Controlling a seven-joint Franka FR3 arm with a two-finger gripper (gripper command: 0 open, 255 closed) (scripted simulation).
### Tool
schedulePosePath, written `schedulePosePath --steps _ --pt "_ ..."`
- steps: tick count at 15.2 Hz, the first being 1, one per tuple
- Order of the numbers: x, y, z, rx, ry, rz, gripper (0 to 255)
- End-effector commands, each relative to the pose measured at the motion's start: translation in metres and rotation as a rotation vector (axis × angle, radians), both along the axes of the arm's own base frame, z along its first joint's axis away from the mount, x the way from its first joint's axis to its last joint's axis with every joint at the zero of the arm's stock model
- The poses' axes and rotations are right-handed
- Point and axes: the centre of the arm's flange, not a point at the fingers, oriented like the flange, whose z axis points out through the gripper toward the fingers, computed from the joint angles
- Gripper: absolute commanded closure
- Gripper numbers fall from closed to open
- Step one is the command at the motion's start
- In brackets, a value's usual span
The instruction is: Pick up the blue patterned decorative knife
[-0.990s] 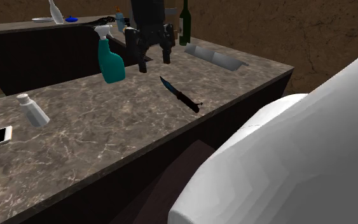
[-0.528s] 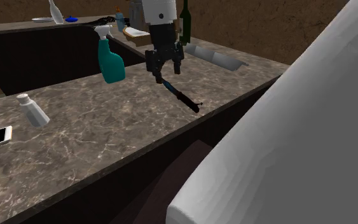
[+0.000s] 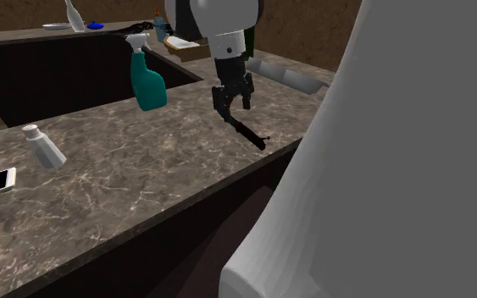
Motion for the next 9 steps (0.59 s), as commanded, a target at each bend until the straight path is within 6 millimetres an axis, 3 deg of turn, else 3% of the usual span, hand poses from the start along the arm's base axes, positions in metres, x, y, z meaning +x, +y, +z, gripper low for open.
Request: schedulePosePath --steps 1,6,8,9 --pt "0.0 -0.002 -0.011 -0.002 0.001 0.001 0" --pt "0.0 -0.002 -0.04 -0.002 0.001 0.001 0" --pt "0.0 -0.002 -0.04 -0.002 0.001 0.001 0" --pt "0.0 -0.002 -0.04 -0.002 0.001 0.001 255"
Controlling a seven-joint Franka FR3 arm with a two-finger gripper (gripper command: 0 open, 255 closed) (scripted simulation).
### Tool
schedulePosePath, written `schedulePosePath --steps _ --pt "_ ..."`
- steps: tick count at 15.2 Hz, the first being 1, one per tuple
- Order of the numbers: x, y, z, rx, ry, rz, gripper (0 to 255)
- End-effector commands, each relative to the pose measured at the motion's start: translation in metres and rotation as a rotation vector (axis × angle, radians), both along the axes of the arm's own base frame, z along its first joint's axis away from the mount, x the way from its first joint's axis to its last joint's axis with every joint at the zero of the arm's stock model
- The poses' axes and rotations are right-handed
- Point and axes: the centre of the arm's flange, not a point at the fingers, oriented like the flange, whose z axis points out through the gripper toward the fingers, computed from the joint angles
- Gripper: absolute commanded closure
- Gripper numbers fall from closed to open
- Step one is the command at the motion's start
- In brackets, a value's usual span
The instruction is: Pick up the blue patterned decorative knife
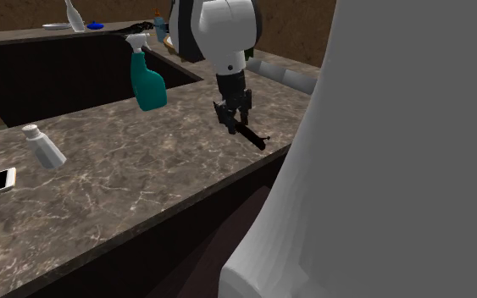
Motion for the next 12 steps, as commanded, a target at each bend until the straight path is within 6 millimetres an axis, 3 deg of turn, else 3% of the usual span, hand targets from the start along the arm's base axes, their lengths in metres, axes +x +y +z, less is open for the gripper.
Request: schedulePosePath --steps 1,9,12 --pt "0.0 0.0 -0.001 0.0 0.0 0.0 255" --pt "0.0 0.0 -0.001 0.0 0.0 0.0 255" --pt "0.0 0.0 0.015 0.0 0.0 0.0 255"
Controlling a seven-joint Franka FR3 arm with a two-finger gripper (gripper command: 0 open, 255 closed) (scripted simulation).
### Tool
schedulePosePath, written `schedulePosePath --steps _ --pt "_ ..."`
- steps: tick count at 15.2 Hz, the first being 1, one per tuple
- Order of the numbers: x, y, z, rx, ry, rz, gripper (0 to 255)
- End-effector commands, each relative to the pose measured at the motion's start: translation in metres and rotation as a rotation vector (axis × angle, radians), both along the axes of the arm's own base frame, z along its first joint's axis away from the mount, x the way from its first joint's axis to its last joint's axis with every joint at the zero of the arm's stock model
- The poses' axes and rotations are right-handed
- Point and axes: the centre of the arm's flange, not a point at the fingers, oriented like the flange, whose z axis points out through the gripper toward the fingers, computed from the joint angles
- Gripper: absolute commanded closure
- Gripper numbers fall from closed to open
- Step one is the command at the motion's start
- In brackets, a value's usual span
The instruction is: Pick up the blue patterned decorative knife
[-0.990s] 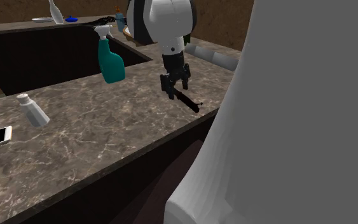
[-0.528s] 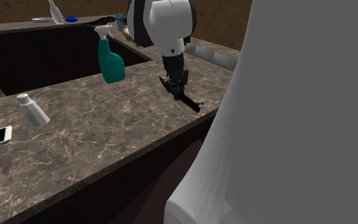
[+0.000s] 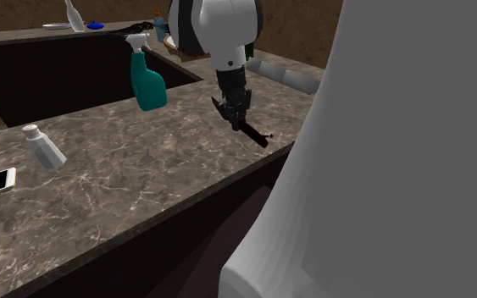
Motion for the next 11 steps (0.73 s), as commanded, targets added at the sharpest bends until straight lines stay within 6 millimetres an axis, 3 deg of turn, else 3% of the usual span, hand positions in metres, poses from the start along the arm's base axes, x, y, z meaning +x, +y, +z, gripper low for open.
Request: schedulePosePath --steps 1,11 --pt "0.001 0.0 0.01 0.0 0.0 0.0 255" --pt "0.001 0.0 0.063 0.0 0.0 0.0 255"
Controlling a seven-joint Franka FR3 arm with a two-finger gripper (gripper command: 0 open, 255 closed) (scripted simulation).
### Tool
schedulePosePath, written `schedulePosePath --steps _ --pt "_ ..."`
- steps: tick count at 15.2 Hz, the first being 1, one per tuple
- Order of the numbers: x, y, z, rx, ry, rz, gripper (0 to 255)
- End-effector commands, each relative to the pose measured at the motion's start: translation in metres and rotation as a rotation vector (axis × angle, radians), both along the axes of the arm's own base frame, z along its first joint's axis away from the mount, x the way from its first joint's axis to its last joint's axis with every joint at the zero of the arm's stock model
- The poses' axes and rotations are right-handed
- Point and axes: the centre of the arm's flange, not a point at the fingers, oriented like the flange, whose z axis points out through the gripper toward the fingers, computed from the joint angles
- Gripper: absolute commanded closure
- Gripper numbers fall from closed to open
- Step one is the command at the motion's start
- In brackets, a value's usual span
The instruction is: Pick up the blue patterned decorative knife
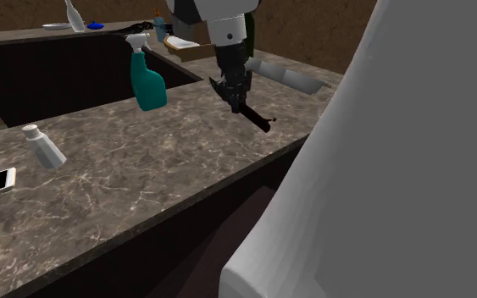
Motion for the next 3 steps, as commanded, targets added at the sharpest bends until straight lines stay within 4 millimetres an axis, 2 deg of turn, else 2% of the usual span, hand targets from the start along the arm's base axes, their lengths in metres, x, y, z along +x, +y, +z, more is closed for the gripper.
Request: schedulePosePath --steps 1,3 --pt "0.0005 0.0003 0.0104 0.0 0.0 0.0 255" --pt "0.0005 0.0003 0.0112 0.0 0.0 0.0 255"
